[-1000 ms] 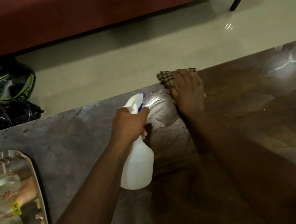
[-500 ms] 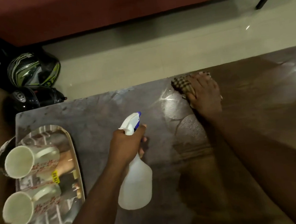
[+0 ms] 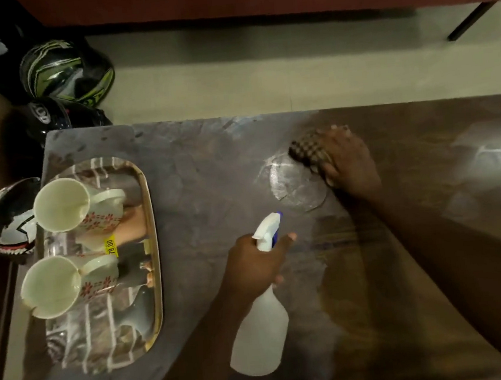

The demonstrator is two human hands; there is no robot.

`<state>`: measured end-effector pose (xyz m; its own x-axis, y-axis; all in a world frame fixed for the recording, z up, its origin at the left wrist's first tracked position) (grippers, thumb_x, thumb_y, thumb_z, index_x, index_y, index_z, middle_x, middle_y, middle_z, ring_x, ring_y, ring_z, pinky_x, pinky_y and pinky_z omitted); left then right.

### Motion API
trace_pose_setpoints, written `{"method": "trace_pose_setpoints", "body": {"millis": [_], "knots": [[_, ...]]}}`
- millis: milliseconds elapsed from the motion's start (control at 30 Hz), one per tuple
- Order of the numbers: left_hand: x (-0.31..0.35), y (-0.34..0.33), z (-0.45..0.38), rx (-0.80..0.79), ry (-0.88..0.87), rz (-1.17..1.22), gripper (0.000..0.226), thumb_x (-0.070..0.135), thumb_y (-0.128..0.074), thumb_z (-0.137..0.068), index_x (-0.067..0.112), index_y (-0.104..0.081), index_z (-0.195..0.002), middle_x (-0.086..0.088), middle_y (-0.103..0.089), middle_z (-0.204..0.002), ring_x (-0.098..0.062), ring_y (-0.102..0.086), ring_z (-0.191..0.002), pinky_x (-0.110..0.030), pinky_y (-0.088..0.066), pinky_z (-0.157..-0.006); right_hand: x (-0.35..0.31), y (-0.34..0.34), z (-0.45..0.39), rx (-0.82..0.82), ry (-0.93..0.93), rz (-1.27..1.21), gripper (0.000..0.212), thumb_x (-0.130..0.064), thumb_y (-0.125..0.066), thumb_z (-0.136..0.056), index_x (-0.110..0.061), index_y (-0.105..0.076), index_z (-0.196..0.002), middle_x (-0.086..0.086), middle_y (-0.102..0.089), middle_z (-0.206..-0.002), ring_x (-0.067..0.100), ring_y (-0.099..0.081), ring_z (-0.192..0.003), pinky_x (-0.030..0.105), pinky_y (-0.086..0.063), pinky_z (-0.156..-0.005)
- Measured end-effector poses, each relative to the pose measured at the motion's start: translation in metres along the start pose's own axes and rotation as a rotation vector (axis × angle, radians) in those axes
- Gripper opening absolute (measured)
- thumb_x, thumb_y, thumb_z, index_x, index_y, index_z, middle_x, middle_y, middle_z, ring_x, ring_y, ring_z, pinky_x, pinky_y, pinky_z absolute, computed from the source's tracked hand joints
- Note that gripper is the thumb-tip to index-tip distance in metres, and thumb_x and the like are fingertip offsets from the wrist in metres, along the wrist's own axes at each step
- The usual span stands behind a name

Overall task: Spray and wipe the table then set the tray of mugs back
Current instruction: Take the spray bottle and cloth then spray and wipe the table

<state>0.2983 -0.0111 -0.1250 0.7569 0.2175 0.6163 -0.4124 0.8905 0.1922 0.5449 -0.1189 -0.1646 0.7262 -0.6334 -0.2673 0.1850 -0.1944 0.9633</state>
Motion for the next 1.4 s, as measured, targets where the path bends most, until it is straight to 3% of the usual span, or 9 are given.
{"method": "trace_pose_setpoints", "body": {"millis": [133,333,500,700,833,933,1133,1267,1400], "knots": [[-0.011,0.007,0.0,0.098,-0.011,0.006,0.032,0.035,-0.068,-0.081,0.003,-0.068,-0.081,-0.007,-0.064,-0.054,-0.015,-0.054,-0.037,-0.027,-0.048,-0.048,-0.047,-0.01,-0.068,0.095,-0.269,-0.013,0.051,-0.029,-0.05,-0.084,-0.017,-0.047,-0.133,0.008,-0.047,-0.139,0.031,-0.037,-0.131,0.045,-0.027,-0.107],[-0.028,-0.008,0.018,-0.03,-0.042,-0.101,0.03,0.054,-0.071,-0.075,0.024,-0.064,-0.073,-0.008,-0.071,-0.063,-0.017,-0.062,-0.044,-0.031,-0.055,-0.057,-0.108,-0.04,0.033,-0.128,0.192,-0.083,0.05,-0.037,-0.047,-0.089,-0.02,-0.047,-0.136,0.004,-0.045,-0.142,0.025,-0.033,-0.135,0.048,-0.027,-0.109],[-0.062,-0.012,0.04,0.099,0.042,-0.105,0.044,0.053,-0.064,-0.068,0.012,-0.069,-0.083,-0.012,-0.073,-0.074,-0.031,-0.071,-0.068,-0.043,-0.06,-0.071,-0.072,-0.014,0.114,-0.167,0.512,0.007,0.048,-0.033,-0.049,-0.088,-0.014,-0.052,-0.131,0.011,-0.052,-0.136,0.029,-0.042,-0.129,0.039,-0.022,-0.111],[-0.077,-0.02,0.06,0.09,0.059,-0.066,0.032,0.045,-0.069,-0.077,0.015,-0.069,-0.083,-0.011,-0.071,-0.066,-0.021,-0.059,-0.043,-0.031,-0.055,-0.058,-0.071,-0.01,0.07,0.045,-0.15,-0.079,0.048,-0.03,-0.049,-0.083,-0.016,-0.051,-0.13,0.009,-0.052,-0.135,0.031,-0.042,-0.129,0.041,-0.027,-0.107],[-0.086,-0.025,0.072,0.128,0.073,-0.071,0.04,0.045,-0.067,-0.072,0.015,-0.07,-0.099,-0.009,-0.07,-0.069,-0.022,-0.06,-0.046,-0.035,-0.058,-0.058,-0.105,-0.027,0.138,-0.102,0.326,-0.015,0.048,-0.03,-0.046,-0.087,-0.018,-0.047,-0.133,0.01,-0.049,-0.139,0.031,-0.038,-0.132,0.043,-0.024,-0.107],[-0.097,-0.038,0.084,0.031,0.068,-0.138,0.019,0.04,-0.071,-0.082,0.022,-0.065,-0.084,-0.008,-0.071,-0.071,-0.018,-0.061,-0.049,-0.026,-0.05,-0.052,-0.077,-0.021,0.195,-0.223,0.558,0.026,0.049,-0.033,-0.047,-0.089,-0.021,-0.044,-0.136,0.007,-0.046,-0.142,0.028,-0.036,-0.133,0.047,-0.029,-0.107],[-0.122,-0.053,0.101,0.179,0.129,-0.062,0.04,0.032,-0.073,-0.083,0.001,-0.065,-0.108,-0.017,-0.069,-0.087,-0.021,-0.061,-0.059,-0.027,-0.049,-0.057,-0.073,-0.006,0.167,-0.023,-0.18,-0.067,0.054,-0.024,-0.054,-0.086,-0.018,-0.042,-0.139,0.008,-0.041,-0.145,0.029,-0.029,-0.138,0.048,-0.02,-0.112],[-0.131,-0.062,0.116,0.126,0.124,-0.103,0.039,0.038,-0.072,-0.084,0.003,-0.066,-0.1,-0.007,-0.065,-0.069,-0.007,-0.058,-0.041,-0.019,-0.046,-0.044,-0.123,-0.031,0.211,-0.202,0.242,-0.044,0.054,-0.027,-0.055,-0.089,-0.024,-0.039,-0.141,0.002,-0.038,-0.148,0.023,-0.024,-0.141,0.044,-0.013,-0.112],[-0.153,-0.053,0.131,0.156,0.172,-0.068,0.027,0.035,-0.07,-0.086,0.012,-0.063,-0.098,-0.007,-0.066,-0.072,-0.016,-0.061,-0.051,-0.029,-0.053,-0.054,-0.093,-0.023,0.261,-0.315,0.538,-0.032,0.051,-0.035,-0.043,-0.09,-0.026,-0.038,-0.14,0.0,-0.038,-0.149,0.022,-0.026,-0.14,0.045,-0.021,-0.111]]}}
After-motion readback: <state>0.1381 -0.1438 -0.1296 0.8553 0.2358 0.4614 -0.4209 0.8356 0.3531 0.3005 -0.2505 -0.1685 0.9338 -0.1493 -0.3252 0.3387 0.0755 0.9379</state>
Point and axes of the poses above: each hand's wrist, its own z-axis away from the middle knuckle, its own y-axis out of the back of the hand, x = y × z, the point moved 6 cm from there along -z, towards the middle knuckle
